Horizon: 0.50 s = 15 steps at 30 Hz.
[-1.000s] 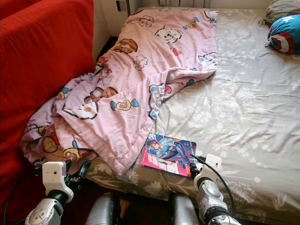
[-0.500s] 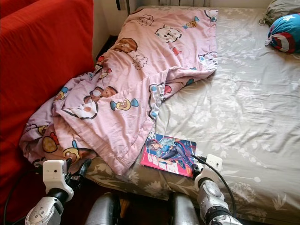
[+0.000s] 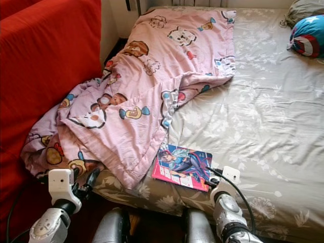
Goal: Clean up the room
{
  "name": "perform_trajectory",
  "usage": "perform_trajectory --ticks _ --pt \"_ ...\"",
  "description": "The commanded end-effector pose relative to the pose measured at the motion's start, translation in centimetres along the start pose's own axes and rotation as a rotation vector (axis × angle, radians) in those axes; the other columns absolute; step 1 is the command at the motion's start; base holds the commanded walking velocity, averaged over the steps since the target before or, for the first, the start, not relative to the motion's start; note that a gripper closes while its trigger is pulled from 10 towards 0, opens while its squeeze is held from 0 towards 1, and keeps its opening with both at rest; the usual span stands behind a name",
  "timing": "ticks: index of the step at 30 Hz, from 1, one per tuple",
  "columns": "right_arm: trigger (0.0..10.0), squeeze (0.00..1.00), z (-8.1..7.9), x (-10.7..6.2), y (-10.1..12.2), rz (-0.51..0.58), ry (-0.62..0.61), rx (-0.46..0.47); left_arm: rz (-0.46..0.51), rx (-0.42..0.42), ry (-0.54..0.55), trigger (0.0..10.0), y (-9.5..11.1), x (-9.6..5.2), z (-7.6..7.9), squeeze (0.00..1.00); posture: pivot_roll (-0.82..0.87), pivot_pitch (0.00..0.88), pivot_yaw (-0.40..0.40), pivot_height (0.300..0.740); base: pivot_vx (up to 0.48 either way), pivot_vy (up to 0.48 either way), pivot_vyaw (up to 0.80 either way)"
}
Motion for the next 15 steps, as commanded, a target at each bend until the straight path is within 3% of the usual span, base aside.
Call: perform_trajectory --ticks 1,15 --pt "0.0 0.0 0.0 0.0 -0.6 -0.026 -0.005 0.001 -0.032 0.009 0.0 10.0 -0.9 -0.1 -0.2 0.0 0.05 0.167 0.07 0.619 0.0 0.0 0.0" --pt "0.0 0.0 0.3 -0.2 -0.8 -0.011 -0.006 -0.034 -0.023 0.017 -0.002 10.0 -0.9 1.3 -0.1 0.0 0.04 0.118 0.069 0.619 0.0 0.0 0.0"
Point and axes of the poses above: a point about 5 cm out from each wrist's last joint towards the gripper, its own x axis pointing out of the wrist towards the gripper, its own y axis along the axis of the wrist's last joint, z = x × y, the point moved 6 cm from there along x, pointing out of the wrist towards the gripper, and after that the axes turned 1 degree about -x, right-handed, at the moved point
